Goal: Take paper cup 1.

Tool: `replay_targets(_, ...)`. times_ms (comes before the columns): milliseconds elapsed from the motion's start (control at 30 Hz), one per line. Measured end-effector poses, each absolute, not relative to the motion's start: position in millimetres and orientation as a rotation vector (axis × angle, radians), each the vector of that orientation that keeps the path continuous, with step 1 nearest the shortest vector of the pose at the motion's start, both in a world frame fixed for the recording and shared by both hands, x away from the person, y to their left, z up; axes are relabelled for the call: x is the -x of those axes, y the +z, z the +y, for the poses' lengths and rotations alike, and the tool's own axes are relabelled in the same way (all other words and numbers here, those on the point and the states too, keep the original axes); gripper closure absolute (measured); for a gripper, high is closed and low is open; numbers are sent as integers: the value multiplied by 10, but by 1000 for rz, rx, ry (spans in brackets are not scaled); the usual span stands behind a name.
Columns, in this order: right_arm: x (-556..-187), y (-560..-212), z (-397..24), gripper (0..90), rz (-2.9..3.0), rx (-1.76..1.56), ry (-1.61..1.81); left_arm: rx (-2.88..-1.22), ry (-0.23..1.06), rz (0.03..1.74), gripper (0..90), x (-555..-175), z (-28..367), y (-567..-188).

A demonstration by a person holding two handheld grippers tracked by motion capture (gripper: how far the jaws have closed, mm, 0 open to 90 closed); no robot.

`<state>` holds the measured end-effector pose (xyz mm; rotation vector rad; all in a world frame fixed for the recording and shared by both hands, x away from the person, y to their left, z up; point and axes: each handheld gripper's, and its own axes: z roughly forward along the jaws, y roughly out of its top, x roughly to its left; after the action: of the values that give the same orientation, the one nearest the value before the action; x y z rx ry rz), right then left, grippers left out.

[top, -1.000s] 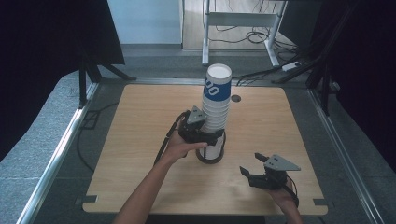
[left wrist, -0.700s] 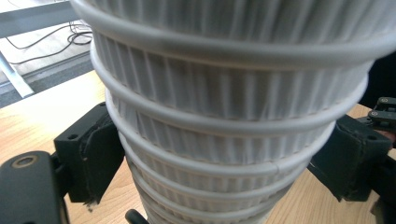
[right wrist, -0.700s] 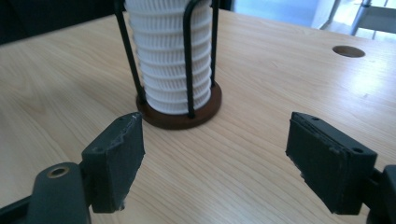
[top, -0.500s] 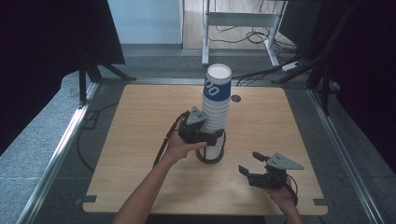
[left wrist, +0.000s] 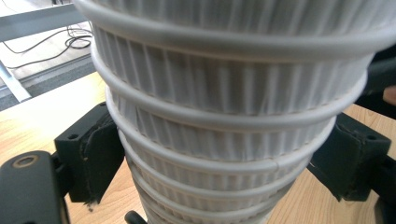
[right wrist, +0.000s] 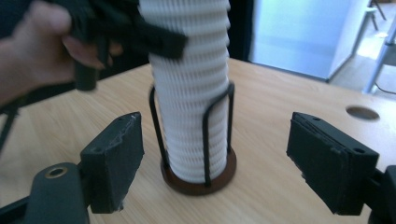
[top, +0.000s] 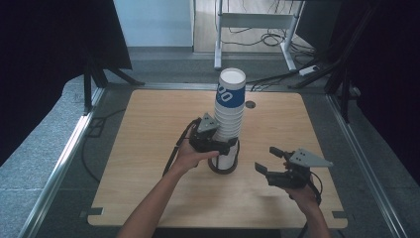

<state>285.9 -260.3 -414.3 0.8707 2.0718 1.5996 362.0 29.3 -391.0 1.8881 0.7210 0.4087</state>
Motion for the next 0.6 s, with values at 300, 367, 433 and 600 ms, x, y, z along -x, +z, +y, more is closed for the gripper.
replay_targets(300, -3003, -3787, -2526, 195, 2104, -796, 1674, -1896, 407, 722, 125, -3613, 299, -3901)
replay_targets(367, -3039, -3732, -2518, 197, 2110, -788, 1681, -1898, 407, 720, 125, -3612, 301, -3900)
replay_targets(433, -3066, -3681, -2513, 213, 2099, -781, 1682, -1898, 407, 719, 125, -3610, 302, -3899)
replay_targets(600, -3116, -3569, -2516, 220, 2109, -752, 1722, -1894, 403, 721, 125, -3605, 296, -3899)
